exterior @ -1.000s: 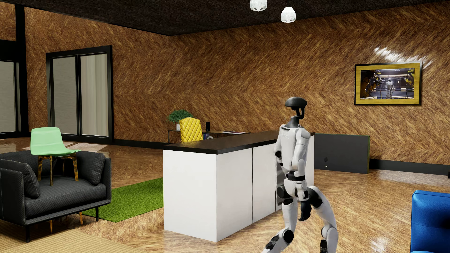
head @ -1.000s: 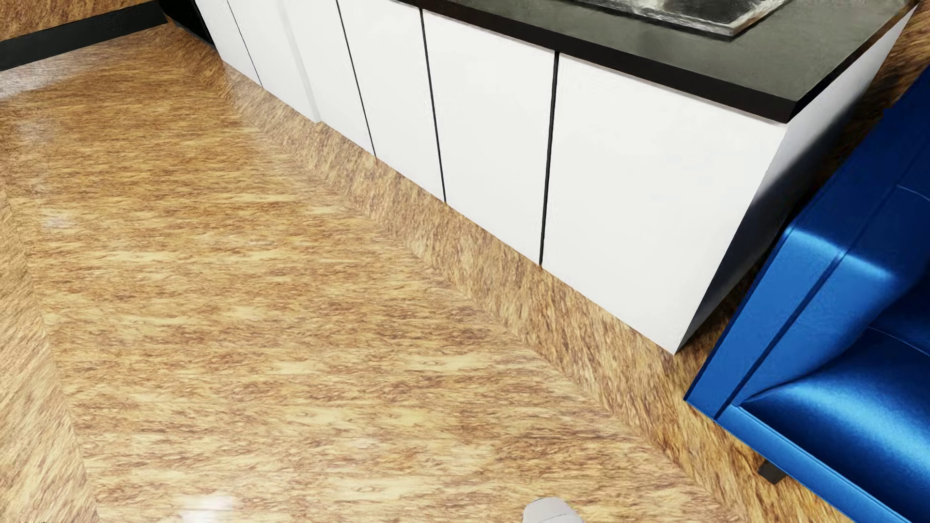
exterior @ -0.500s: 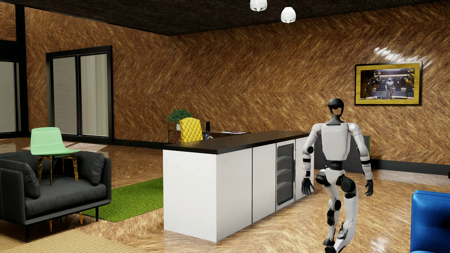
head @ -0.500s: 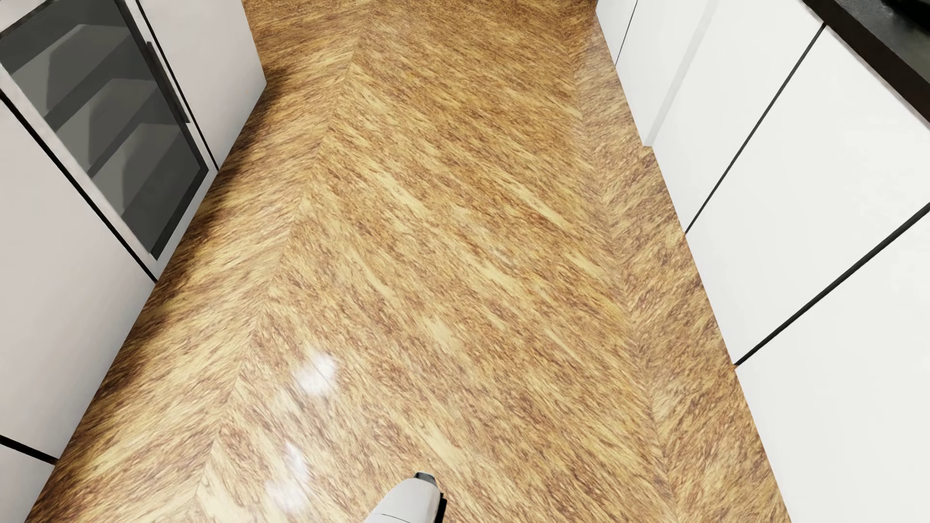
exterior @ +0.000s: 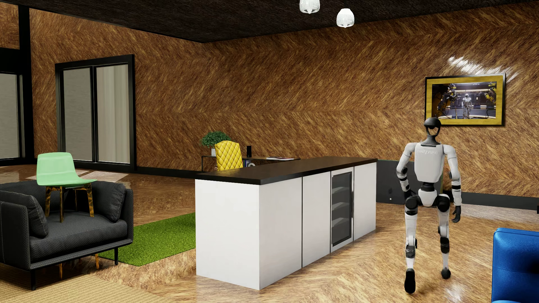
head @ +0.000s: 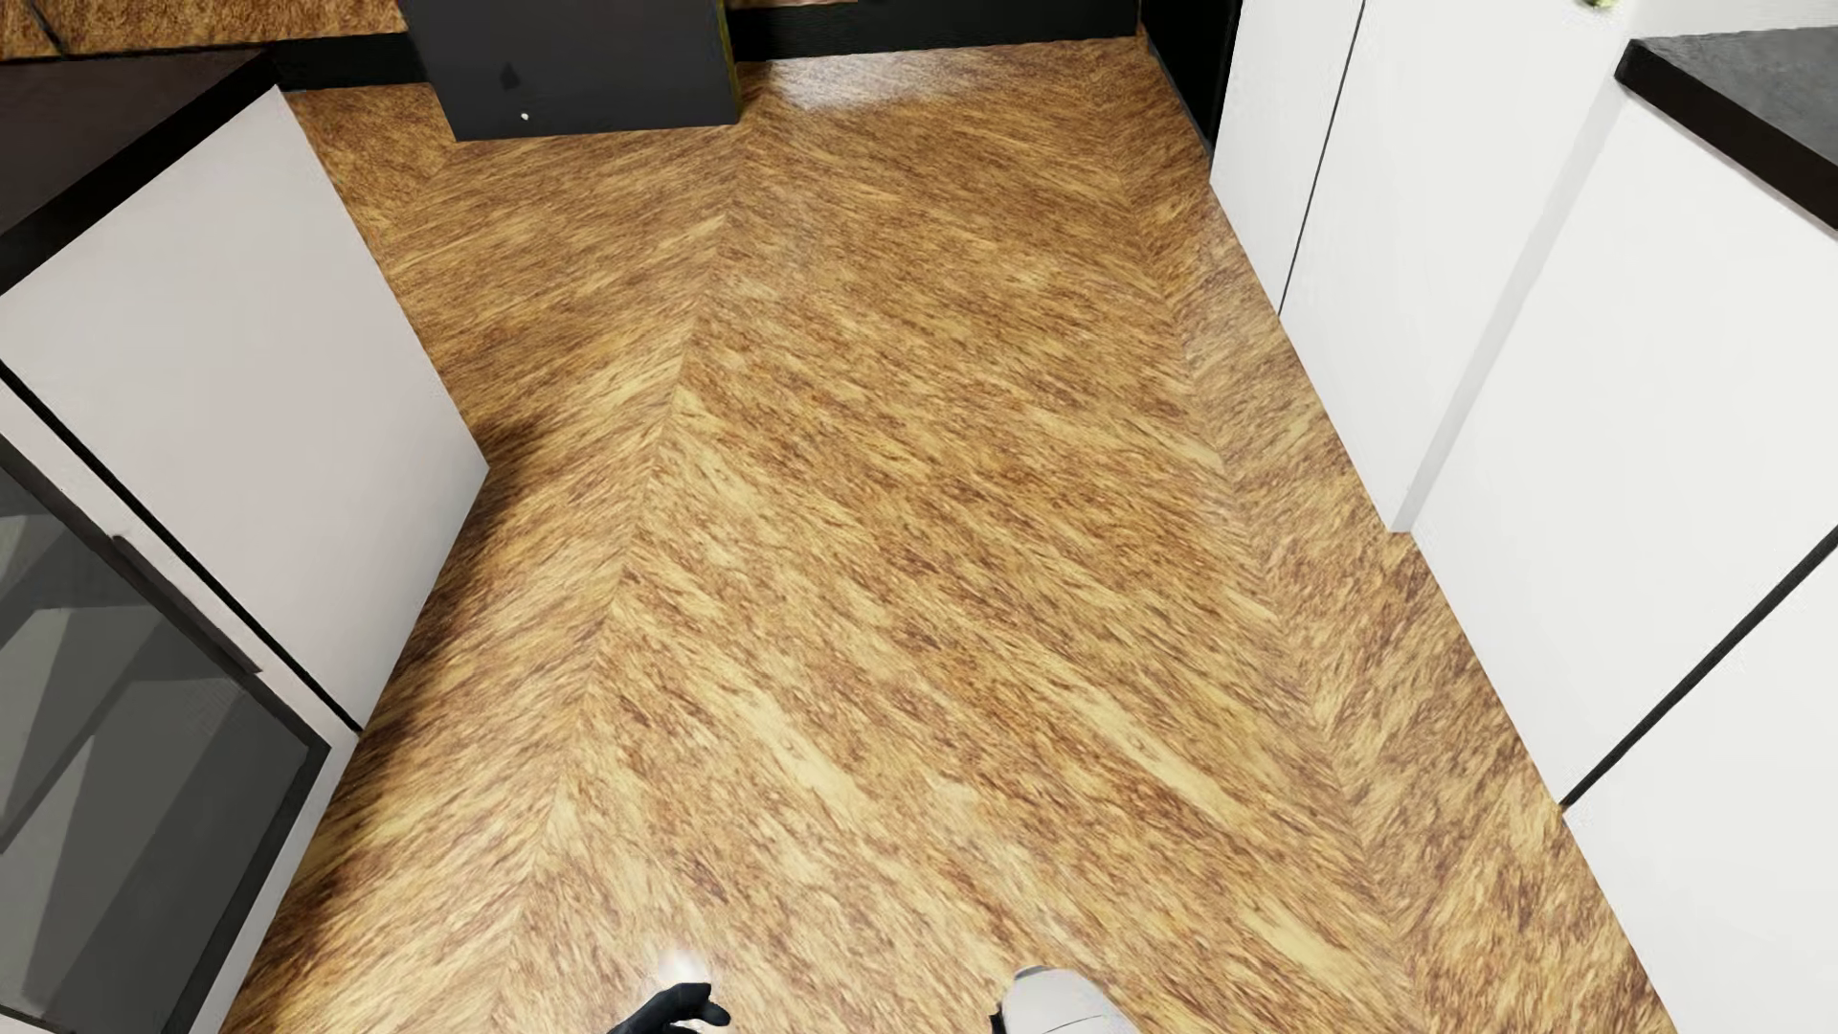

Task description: Walk towards the shelves

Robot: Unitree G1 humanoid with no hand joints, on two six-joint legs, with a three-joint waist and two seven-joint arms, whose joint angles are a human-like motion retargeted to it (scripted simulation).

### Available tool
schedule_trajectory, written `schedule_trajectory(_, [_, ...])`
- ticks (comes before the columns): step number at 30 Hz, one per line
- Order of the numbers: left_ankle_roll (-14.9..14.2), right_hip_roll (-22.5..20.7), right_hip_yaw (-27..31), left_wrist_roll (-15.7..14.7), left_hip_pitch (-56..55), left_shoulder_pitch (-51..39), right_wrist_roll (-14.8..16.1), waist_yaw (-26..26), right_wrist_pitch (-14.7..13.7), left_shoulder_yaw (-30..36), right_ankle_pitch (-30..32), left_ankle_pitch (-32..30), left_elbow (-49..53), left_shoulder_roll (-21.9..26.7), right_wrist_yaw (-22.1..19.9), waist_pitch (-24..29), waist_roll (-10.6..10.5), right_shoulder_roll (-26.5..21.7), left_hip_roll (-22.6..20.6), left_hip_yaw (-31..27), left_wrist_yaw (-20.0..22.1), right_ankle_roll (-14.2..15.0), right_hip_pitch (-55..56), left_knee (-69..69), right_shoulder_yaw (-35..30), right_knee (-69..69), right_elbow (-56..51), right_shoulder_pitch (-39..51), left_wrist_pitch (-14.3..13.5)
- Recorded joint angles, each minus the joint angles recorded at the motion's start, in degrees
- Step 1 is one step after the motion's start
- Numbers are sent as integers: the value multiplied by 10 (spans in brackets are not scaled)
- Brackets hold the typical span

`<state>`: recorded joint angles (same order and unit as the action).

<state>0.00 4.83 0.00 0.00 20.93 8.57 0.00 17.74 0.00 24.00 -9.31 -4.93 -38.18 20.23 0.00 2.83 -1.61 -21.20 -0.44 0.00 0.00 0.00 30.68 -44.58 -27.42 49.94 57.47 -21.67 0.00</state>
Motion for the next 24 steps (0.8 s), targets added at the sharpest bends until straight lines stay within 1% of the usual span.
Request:
schedule_trajectory(1, [0, -23, 0, 0, -65, 2, 0, -7, 0, 35, -33, -72, -37, -2, 0, 1, -2, 7, 5, 0, 0, 0, -27, -141, 6, 16, 21, 13, 0])
schedule_trajectory(2, [0, -36, 0, 0, -124, 0, 0, -30, 0, 78, -49, -55, -63, 1, 0, 7, 1, 11, -6, 0, 0, 0, -87, -254, 4, -11, 17, 21, 0])
schedule_trajectory(3, [0, -40, 0, 0, -194, 6, 0, -56, 0, 108, -54, -14, -92, 0, 0, 9, 11, 10, -13, 0, 0, 0, -141, -336, 1, -41, -3, 27, 0])
schedule_trajectory(4, [0, -43, 0, 0, -256, 24, 0, -91, 0, 107, -53, 7, -117, -4, 0, 13, 26, 13, -29, 0, 0, 0, -195, -362, 2, -74, -13, 37, 0])
schedule_trajectory(5, [0, -41, 0, 0, -302, 42, 0, -131, 0, 133, -51, -9, -140, -1, 0, 18, 38, 9, -43, 0, 0, 0, -260, -326, 6, -114, -46, 41, 0])
schedule_trajectory(6, [0, -35, 0, 0, -354, 63, 0, -162, 0, 140, -49, -57, -153, 3, 0, 19, 50, 6, -53, 0, 0, 0, -304, -244, 10, -138, -74, 52, 0])
schedule_trajectory(7, [0, -31, 0, 0, -396, 82, 0, -190, 0, 153, -45, -122, -160, 9, 0, 22, 57, 1, -53, 0, 0, 0, -346, -129, 15, -161, -102, 64, 0])
schedule_trajectory(8, [0, -25, 0, 0, -423, 104, 0, -217, 0, 142, -49, -163, -162, 11, 0, 21, 60, -4, -49, 0, 0, 0, -384, -2, 28, -180, -132, 77, 0])
schedule_trajectory(9, [0, -26, 0, 0, -439, 118, 0, -236, 0, 143, -58, -66, -167, 12, 0, 16, 58, -10, -44, 0, 0, 0, -411, 127, 30, -195, -151, 96, 0])
schedule_trajectory(10, [0, -30, 0, 0, -443, 134, 0, -245, 0, 153, -63, 153, -162, 15, 0, 15, 51, -17, -30, 0, 0, 0, -449, 184, 39, -205, -174, 113, 0])
schedule_trajectory(11, [0, -6, 0, 0, -470, 140, 0, -271, 0, 148, -72, 277, -188, 8, 0, -5, 56, -19, -16, 0, 0, 0, -442, 176, 53, -183, -188, 121, 0])
schedule_trajectory(12, [0, 2, 0, 0, -492, 147, 0, -288, 0, 144, -59, 266, -202, 2, 0, -2, 54, -15, -8, 0, 0, 0, -464, 184, 74, -176, -192, 122, 0])
schedule_trajectory(13, [0, 20, 0, 0, -515, 157, 0, -299, 0, 134, -26, 115, -217, -3, 0, -2, 60, -9, -10, 0, 0, 0, -484, 153, 92, -154, -190, 115, 0])
schedule_trajectory(14, [0, 46, 0, 0, -534, 159, 0, -290, 0, 144, 43, -41, -222, -6, 0, -16, 79, -2, -35, 0, 0, 0, -467, 131, 99, -100, -181, 109, 0])
schedule_trajectory(15, [0, 62, 0, 0, -539, 158, 0, -261, 0, 167, 142, -101, -228, -4, 0, -12, 93, 8, -74, 0, 0, 0, -454, 63, 97, -5, -156, 91, 0])
schedule_trajectory(16, [0, 70, 0, 0, -512, 144, 0, -246, 0, 158, 208, -92, -234, -4, 0, -6, 102, 16, -89, 0, 0, 0, -404, 36, 96, 107, -132, 82, 0])
schedule_trajectory(17, [0, 72, 0, 0, -477, 128, 0, -236, 0, 148, 161, -85, -226, -6, 0, 7, 104, 17, -119, 0, 0, 0, -336, 29, 66, 233, -109, 83, 0])
schedule_trajectory(18, [0, 66, 0, 0, -407, 105, 0, -217, 0, 140, 69, -51, -214, -5, 0, 24, 100, 18, -127, 0, 0, 0, -278, 61, 41, 311, -86, 87, 0])
schedule_trajectory(19, [0, 51, 0, 0, -346, 82, 0, -185, 0, 130, 2, -5, -210, -7, 0, 19, 88, 19, -130, 0, 0, 0, -223, 92, 24, 336, -67, 74, 0])
schedule_trajectory(20, [0, 34, 0, 0, -279, 77, 0, -142, 0, 93, -35, 33, -164, -3, 0, 29, 74, 17, -122, 0, 0, 0, -190, 120, 15, 317, -63, 57, 0])
schedule_trajectory(21, [0, 24, 0, 0, -224, 61, 0, -104, 0, 94, -51, 73, -114, 11, 0, 30, 59, 11, -110, 0, 0, 0, -148, 153, 9, 260, -63, 41, 0])
schedule_trajectory(22, [0, 19, 0, 0, -169, 40, 0, -76, 0, 87, -49, 117, -79, 19, 0, 32, 48, 8, -97, 0, 0, 0, -122, 181, 9, 167, -57, 24, 0])
schedule_trajectory(23, [0, 21, 0, 0, -131, 17, 0, -51, 0, 70, -37, 162, -48, 24, 0, 29, 43, 4, -86, 0, 0, 0, -103, 196, 6, 53, -57, 11, 0])
schedule_trajectory(24, [0, 23, 0, 0, -104, -7, 0, -35, 0, 42, -70, 192, -28, 25, 0, 20, 40, 3, -78, 0, 0, 0, -92, 205, 3, -76, -59, -2, 0])
